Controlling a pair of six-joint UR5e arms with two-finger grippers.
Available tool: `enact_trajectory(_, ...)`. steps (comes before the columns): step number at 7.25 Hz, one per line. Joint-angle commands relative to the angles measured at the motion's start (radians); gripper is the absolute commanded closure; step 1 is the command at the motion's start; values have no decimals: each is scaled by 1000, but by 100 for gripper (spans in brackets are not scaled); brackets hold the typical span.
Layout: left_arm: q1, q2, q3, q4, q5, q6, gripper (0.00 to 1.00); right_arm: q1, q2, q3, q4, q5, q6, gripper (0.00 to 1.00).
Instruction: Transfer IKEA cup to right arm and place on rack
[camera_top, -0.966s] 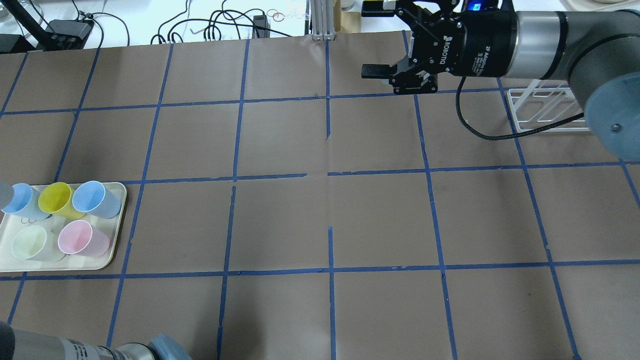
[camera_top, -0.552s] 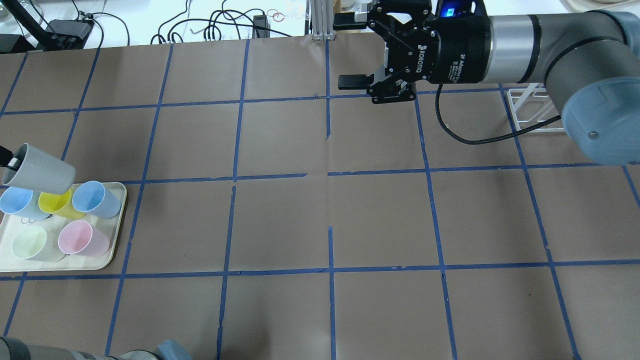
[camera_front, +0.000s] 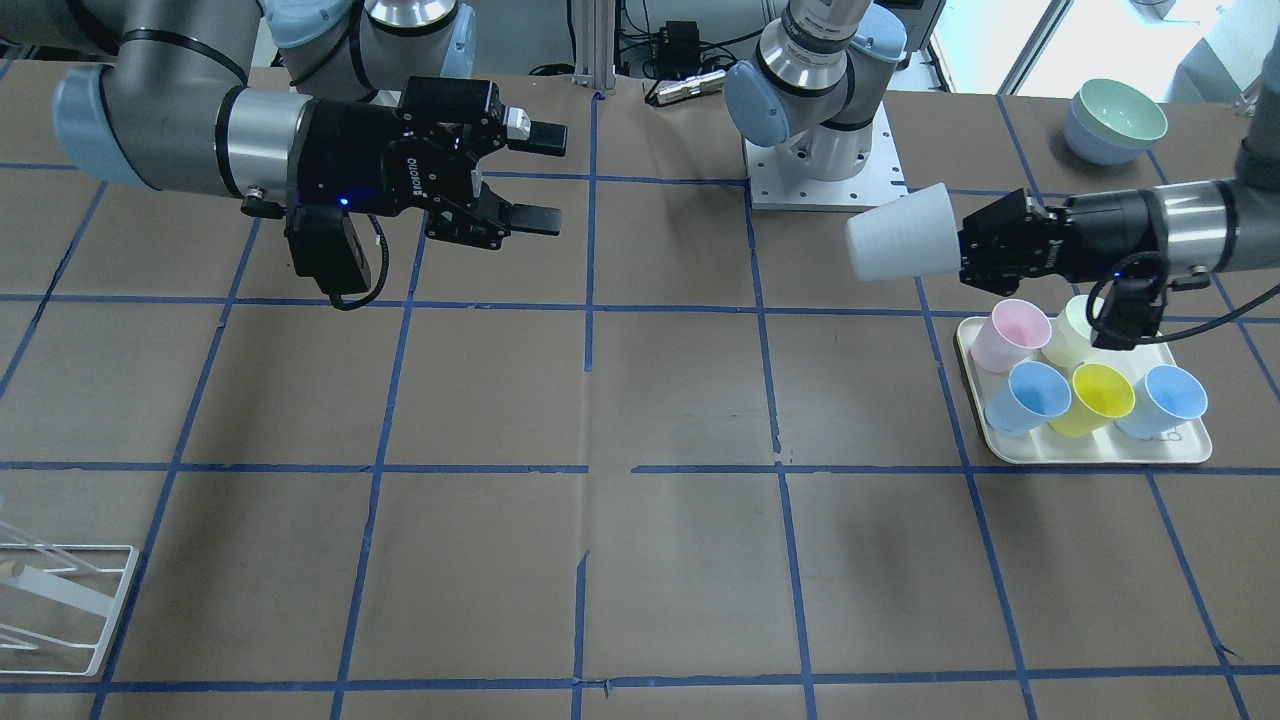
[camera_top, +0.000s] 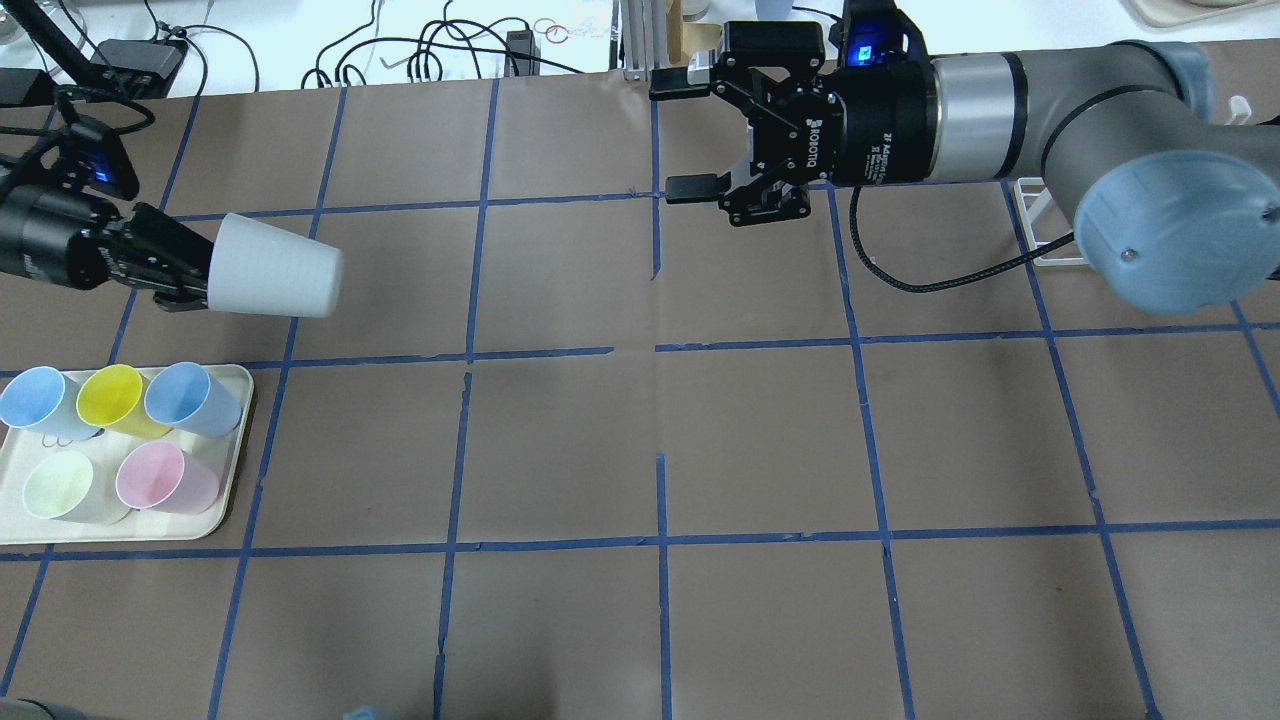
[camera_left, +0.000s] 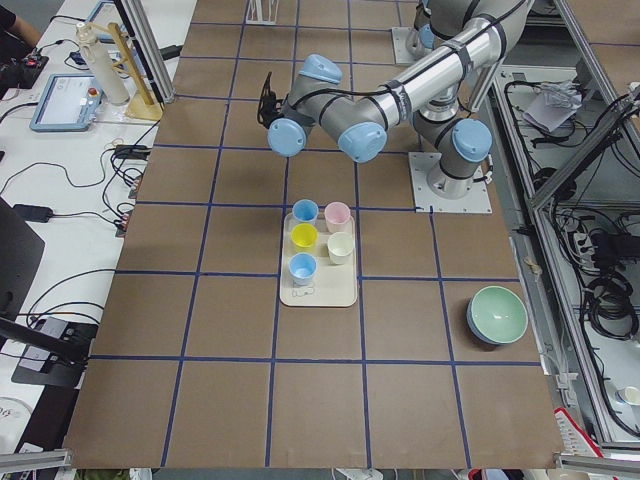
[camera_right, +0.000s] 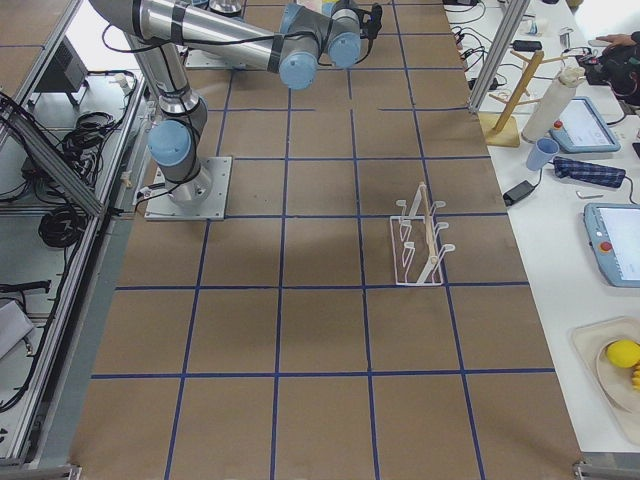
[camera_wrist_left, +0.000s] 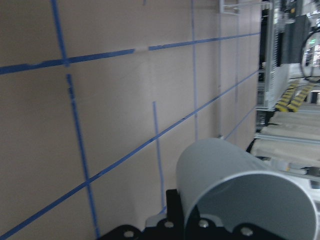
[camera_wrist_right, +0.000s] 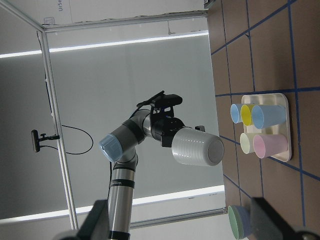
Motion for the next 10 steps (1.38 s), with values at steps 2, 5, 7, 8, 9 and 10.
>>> enact_trajectory(2,-212,-8,-113,-27,-364,21,100,5,-4,2,17,2,57,0)
enact_trajectory(5,-333,19,-89,-132,-583,14,100,17,5,4,17,34,61,0)
enact_trajectory(7,-341,62,-87,-175,-586,12,100,16,37,1,11,36,51,0)
enact_trajectory(8,-343,77,-83,-180,-595,11,100,16,39,1,9,37,57,0)
enact_trajectory(9,-370,93,-83,-189,-601,9,100,16,39,-1,6,41,59,0)
enact_trajectory(10,-395,91,-83,-189,-641,11,100,16,36,-1,9,45,62,0)
